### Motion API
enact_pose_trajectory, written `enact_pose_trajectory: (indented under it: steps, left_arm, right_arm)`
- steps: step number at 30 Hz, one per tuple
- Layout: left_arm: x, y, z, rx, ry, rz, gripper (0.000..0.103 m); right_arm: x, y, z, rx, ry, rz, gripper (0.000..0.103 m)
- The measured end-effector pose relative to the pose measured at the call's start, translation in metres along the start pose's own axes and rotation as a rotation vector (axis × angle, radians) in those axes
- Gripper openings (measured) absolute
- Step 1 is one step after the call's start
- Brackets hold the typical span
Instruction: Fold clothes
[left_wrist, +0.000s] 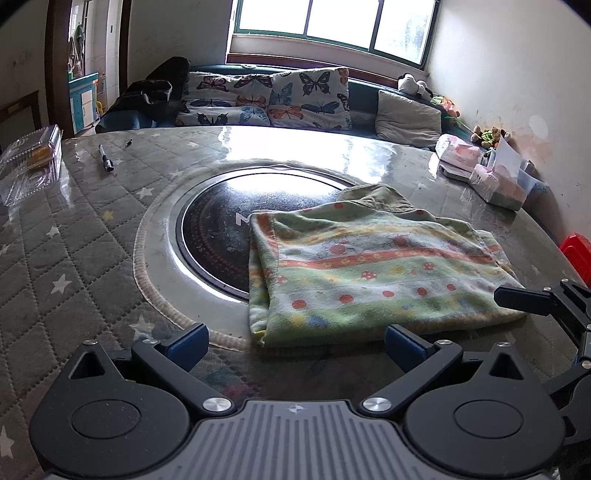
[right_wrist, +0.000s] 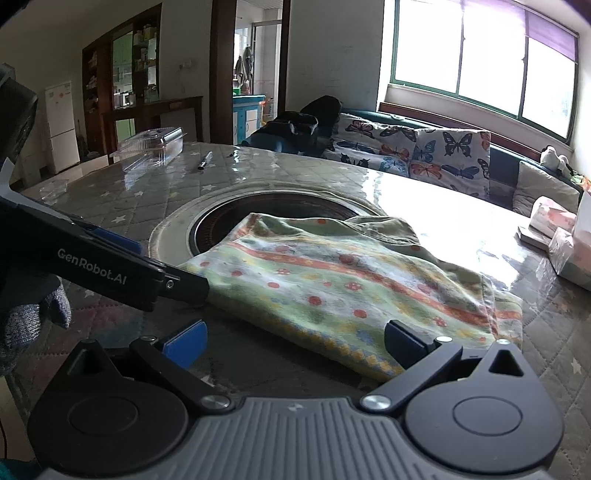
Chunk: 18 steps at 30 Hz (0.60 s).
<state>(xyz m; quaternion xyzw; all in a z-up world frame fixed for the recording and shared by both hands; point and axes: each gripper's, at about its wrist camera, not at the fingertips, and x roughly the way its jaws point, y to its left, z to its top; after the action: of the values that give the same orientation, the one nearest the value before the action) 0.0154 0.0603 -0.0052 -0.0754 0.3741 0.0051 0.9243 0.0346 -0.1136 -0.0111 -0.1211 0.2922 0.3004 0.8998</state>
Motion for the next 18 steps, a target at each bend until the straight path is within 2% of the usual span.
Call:
enact_pose_trajectory:
  steps: [13, 18]
  left_arm:
    - [0.004, 0.009, 0.004, -0.018, 0.006, 0.014, 0.103]
    - [0.008, 0.015, 0.007, -0.033, 0.007, 0.025, 0.103]
  right_arm:
    - [0.003, 0.010, 0.005, -0.024, 0.002, 0.019, 0.102]
    - [0.009, 0.013, 0.008, -0.035, 0.009, 0.031, 0.099]
